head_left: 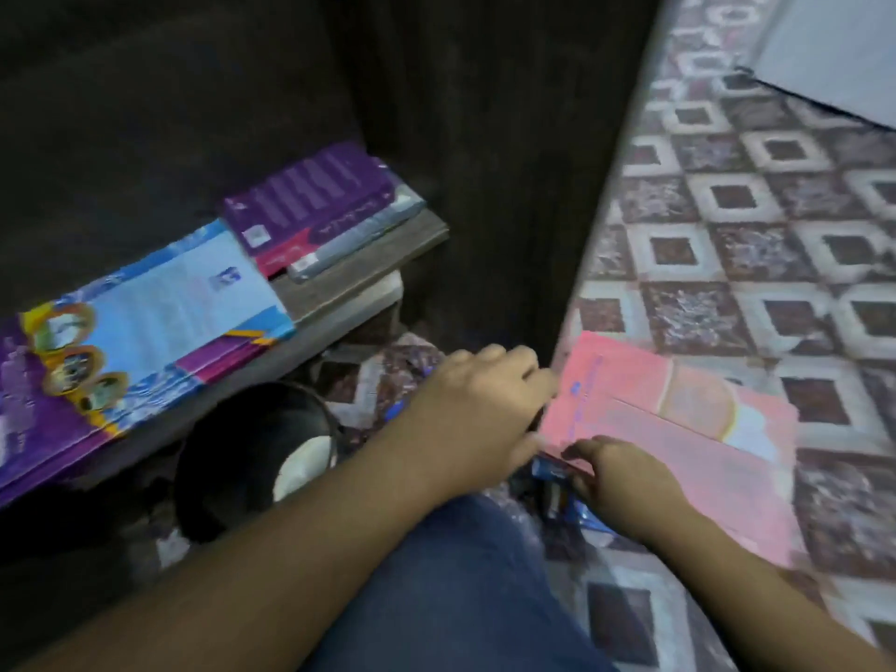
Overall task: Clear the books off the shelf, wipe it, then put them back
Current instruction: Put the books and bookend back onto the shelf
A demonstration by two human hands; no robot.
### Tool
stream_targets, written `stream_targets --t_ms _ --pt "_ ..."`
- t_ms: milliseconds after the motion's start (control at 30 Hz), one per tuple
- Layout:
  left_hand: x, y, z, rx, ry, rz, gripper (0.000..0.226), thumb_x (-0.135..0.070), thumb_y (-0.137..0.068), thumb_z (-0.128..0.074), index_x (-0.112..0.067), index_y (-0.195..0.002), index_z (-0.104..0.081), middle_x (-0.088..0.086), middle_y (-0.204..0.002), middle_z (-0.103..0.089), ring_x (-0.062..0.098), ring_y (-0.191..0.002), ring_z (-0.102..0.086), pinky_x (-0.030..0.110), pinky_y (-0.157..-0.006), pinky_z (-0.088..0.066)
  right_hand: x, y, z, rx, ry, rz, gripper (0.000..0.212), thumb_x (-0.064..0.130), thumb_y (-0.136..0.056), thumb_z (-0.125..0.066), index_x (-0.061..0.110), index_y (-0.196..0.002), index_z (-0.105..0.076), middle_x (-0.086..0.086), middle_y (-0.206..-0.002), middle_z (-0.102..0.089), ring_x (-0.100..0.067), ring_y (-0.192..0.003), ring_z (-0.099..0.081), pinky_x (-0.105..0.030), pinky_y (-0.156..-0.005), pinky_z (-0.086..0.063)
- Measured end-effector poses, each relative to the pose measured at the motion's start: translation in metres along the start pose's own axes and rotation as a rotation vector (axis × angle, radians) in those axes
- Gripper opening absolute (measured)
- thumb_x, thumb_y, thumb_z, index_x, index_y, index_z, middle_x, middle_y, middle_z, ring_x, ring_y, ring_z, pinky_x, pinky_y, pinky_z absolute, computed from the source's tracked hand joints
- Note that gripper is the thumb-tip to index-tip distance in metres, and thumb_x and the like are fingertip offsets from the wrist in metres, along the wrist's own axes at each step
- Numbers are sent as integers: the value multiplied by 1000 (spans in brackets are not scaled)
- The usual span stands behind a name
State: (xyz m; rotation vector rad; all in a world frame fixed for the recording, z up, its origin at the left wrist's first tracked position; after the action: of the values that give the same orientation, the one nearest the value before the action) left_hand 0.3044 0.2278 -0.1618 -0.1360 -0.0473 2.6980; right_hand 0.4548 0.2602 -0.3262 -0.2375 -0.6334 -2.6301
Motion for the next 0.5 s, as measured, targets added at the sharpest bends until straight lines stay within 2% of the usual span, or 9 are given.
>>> stream_targets --t_ms 67,100,133,200,233,333,367,433,500 --pt "-23 -37 -13 62 -83 -91 32 -34 -68 -72 -17 -93 -64 6 -87 -58 29 -79 -59 39 -65 -50 -36 5 -11 -10 39 -39 35 37 -90 -55 30 -124 -60 0 -127 -57 -26 -113 -55 -34 -89 -47" --pt "-33 -56 -18 66 -133 -126 27 -32 -73 -66 -16 -95 -64 8 -89 -58 30 -81 -60 39 -69 -49 -51 5 -14 -35 44 -57 35 37 -88 -58 27 -121 -62 -3 -129 -57 -30 -112 -56 -36 -89 -48" --pt "-41 -75 -23 87 -205 -157 25 -30 -81 -57 -16 -101 -62 9 -97 -58 31 -92 -59 41 -80 -46 -63 4 -16 -55 38 -82 36 36 -84 -65 23 -118 -65 -7 -128 -57 -34 -109 -57 -39 -86 -50" --pt "-48 -112 -36 183 -335 -167 39 -30 -93 -30 -15 -118 -56 10 -118 -53 30 -116 -47 42 -105 -29 -83 -1 -23 -74 18 -105 49 33 -69 -80 15 -114 -67 -17 -125 -57 -41 -104 -58 -47 -81 -52" --pt "-49 -126 -39 223 -414 -154 43 -30 -95 -23 -14 -121 -54 11 -125 -51 30 -123 -42 44 -112 -20 -89 -4 -24 -90 26 -99 60 33 -65 -82 14 -119 -63 -20 -130 -53 -42 -110 -55 -49 -85 -50" --pt "-38 -143 -61 290 -743 -108 35 -17 -100 -30 -13 -128 -50 13 -129 -49 33 -129 -37 54 -117 -2 -102 -11 -35 -55 96 -73 95 49 -71 -73 23 -149 -25 -18 -155 -14 -36 -143 -17 -47 -113 -23" --pt "-30 -139 -67 275 -789 -60 33 -13 -99 -31 -10 -125 -52 14 -122 -53 34 -124 -43 55 -118 -4 -107 -13 -40 -34 124 -75 104 56 -71 -70 26 -152 -11 -16 -158 -1 -36 -146 -4 -47 -117 -14" --pt "-27 -129 -71 151 -863 -96 32 -7 -94 -34 -8 -108 -63 9 -99 -63 31 -104 -57 49 -117 -21 -112 -15 -49 -17 166 -84 118 64 -69 -69 27 -152 6 -17 -158 14 -37 -146 10 -49 -118 -4" --pt "-20 -121 -87 214 -1013 -124 30 -15 -94 -38 -12 -112 -62 3 -103 -64 25 -106 -56 43 -118 -22 -112 -17 -55 -11 196 -85 123 68 -68 -68 26 -151 11 -19 -157 18 -39 -145 14 -51 -118 -2"
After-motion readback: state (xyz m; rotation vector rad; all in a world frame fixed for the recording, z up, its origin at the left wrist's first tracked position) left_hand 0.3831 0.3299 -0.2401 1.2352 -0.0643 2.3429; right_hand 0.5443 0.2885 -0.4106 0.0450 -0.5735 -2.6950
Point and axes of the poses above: each hand's wrist, its own y-axis away from the middle knuckle, its own z-axis out of the back of the hand, x = y × z, the point moved 6 cm from there along -y, towards the middle knuckle
